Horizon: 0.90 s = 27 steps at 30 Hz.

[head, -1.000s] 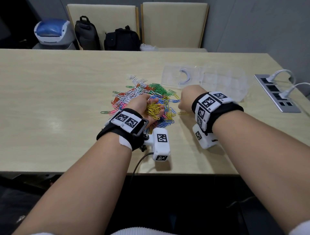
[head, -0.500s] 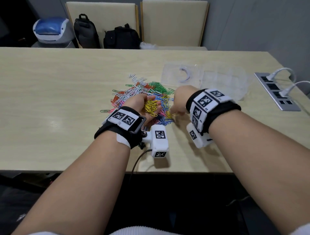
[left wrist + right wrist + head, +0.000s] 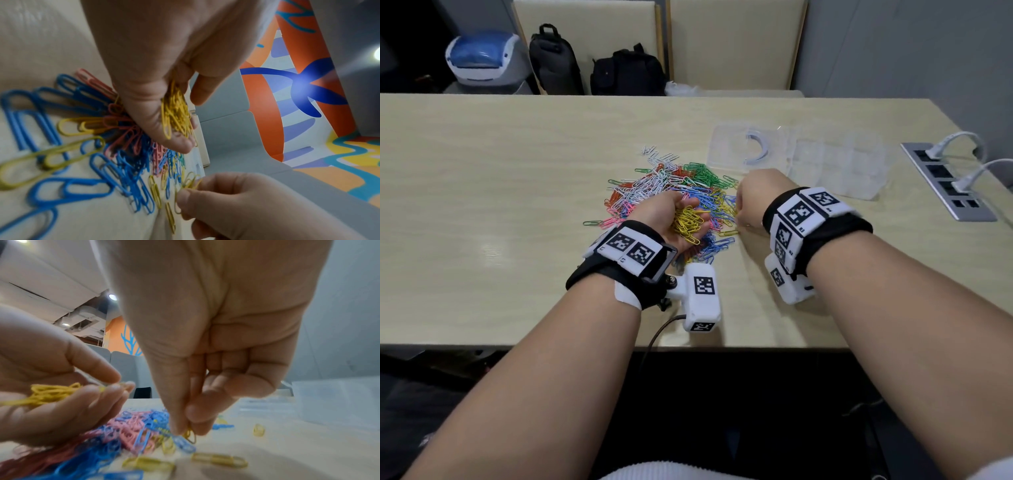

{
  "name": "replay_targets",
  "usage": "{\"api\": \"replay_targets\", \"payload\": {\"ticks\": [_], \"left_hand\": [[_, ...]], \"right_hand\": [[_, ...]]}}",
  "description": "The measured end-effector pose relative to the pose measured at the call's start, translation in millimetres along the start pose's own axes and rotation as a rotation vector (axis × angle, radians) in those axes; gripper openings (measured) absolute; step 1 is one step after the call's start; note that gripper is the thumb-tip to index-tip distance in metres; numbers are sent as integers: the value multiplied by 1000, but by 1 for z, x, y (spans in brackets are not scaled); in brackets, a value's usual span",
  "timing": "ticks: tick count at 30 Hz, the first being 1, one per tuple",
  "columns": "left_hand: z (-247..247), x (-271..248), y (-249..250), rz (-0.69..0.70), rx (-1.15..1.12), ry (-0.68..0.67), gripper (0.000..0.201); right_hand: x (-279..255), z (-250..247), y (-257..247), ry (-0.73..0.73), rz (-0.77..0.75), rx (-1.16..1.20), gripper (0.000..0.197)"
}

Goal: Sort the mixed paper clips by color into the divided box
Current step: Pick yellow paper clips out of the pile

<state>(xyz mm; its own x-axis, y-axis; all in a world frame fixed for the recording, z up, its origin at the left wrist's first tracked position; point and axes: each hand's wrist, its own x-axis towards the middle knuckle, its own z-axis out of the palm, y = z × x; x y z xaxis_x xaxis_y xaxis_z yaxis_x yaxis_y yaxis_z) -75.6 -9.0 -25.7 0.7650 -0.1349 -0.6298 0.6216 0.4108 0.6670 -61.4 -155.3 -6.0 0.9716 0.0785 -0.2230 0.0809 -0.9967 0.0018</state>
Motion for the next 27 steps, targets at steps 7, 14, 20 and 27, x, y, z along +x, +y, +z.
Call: {"api": "replay_targets", "payload": {"ticks": [7,14,20,27], "left_hand": [[12,-2,0,-12,18,-13,36],[18,0,-7,-51,-79,-69,33],[12,-1,-3,-33,-6,-7,35],[11,-3,-1,-40,90,0,37]], "right_hand": [[-11,-35,-8,86,-100,57,16],[-18,-41,-17,63,-140,168,26],[-9,-5,5,-89,23,-213,22],[-10,7,4,-159,48,-161,36]]}}
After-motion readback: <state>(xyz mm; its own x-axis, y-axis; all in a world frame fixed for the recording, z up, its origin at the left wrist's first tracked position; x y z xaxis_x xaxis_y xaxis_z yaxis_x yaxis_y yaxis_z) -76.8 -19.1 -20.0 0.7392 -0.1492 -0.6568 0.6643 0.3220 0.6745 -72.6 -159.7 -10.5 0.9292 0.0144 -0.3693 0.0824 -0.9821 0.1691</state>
